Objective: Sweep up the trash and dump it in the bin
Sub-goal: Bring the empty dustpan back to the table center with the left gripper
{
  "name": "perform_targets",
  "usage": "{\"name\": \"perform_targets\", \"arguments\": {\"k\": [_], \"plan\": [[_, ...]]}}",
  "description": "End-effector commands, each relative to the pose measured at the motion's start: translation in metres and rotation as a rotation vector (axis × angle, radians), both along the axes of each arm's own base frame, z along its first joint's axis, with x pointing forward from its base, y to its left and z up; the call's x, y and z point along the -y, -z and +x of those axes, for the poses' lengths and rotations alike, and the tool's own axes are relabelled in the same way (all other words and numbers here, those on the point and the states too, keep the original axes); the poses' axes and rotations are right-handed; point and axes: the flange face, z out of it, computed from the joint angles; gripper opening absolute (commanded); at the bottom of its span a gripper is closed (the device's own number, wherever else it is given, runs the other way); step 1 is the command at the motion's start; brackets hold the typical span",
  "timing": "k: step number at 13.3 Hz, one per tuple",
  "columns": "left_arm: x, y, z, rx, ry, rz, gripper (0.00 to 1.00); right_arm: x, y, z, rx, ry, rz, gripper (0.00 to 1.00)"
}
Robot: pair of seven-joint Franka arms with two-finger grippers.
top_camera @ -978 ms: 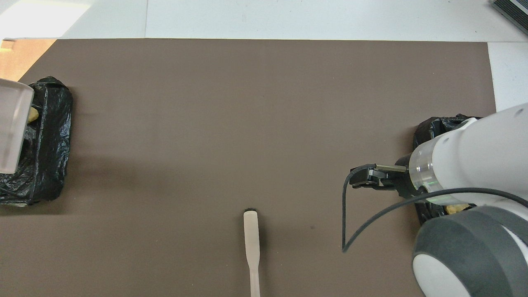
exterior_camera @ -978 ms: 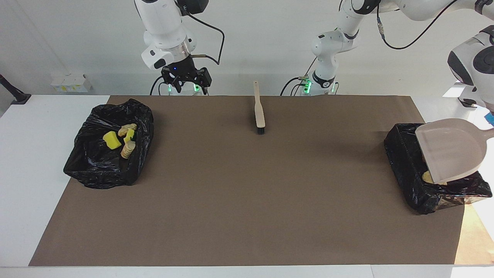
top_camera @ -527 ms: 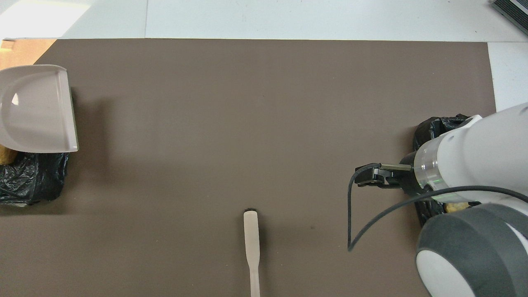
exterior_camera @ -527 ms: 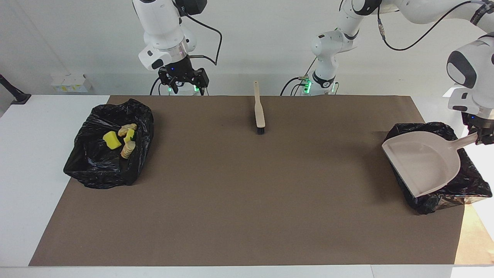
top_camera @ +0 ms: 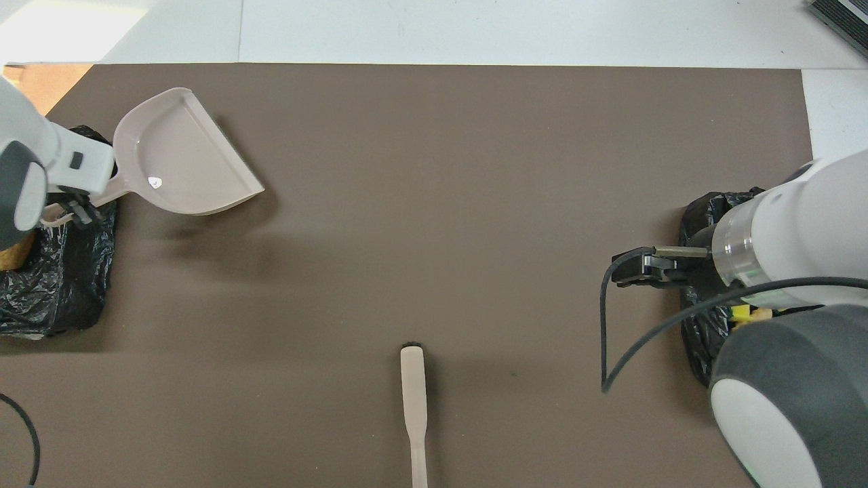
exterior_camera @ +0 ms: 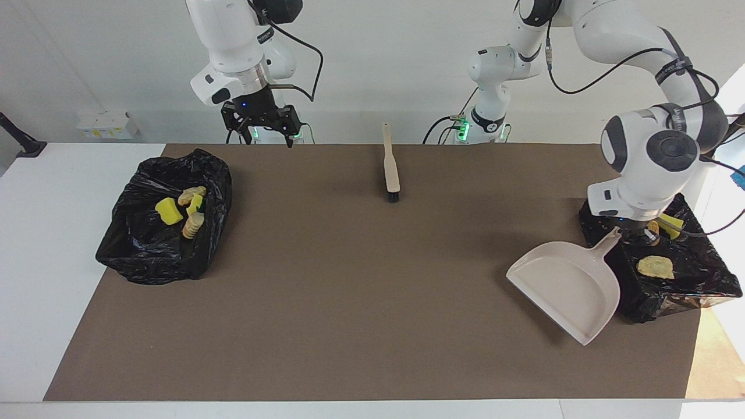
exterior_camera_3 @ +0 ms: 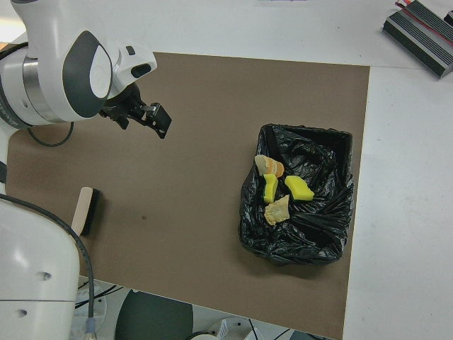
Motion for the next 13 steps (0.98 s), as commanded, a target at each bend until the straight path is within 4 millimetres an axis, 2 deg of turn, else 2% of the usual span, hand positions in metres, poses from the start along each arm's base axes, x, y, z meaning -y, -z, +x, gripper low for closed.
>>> {"name": "perform_targets", "arguments": {"k": [1,3,5,7,9,10,11,12,13], "plan": [[0.069,0.002,-0.026,0.036,-0.187,-0.087,0.0,0.018,-0.019,0.03,-0.033,-0.005,-0.025,1.0],[0.144,0.003,-0.045,0.062,-0.357,-0.12,0.0,0.027,-0.029,0.037,-0.026,0.011,-0.024,1.0],[0.208,-0.002,-0.064,0.083,-0.46,-0.155,0.0,0.038,-0.035,0.041,-0.018,0.026,-0.021,1.0],[0.252,-0.004,-0.079,0.07,-0.635,-0.223,0.0,0.046,-0.035,0.041,-0.025,0.0,-0.024,1.0],[0.303,0.004,-0.096,0.095,-0.75,-0.269,0.0,0.07,-0.042,0.037,-0.03,-0.008,-0.011,1.0],[0.319,0.015,-0.101,0.102,-0.797,-0.268,0.0,0.081,-0.046,0.032,-0.027,-0.023,-0.003,1.0],[0.342,0.021,-0.113,0.114,-0.842,-0.286,0.0,0.088,-0.042,0.027,-0.039,-0.021,-0.003,1.0],[0.355,0.026,-0.121,0.123,-0.934,-0.322,0.0,0.091,-0.039,0.024,-0.047,-0.024,0.001,1.0],[0.376,0.03,-0.133,0.135,-0.948,-0.348,0.0,0.092,-0.038,0.02,-0.053,-0.029,0.001,1.0]]}}
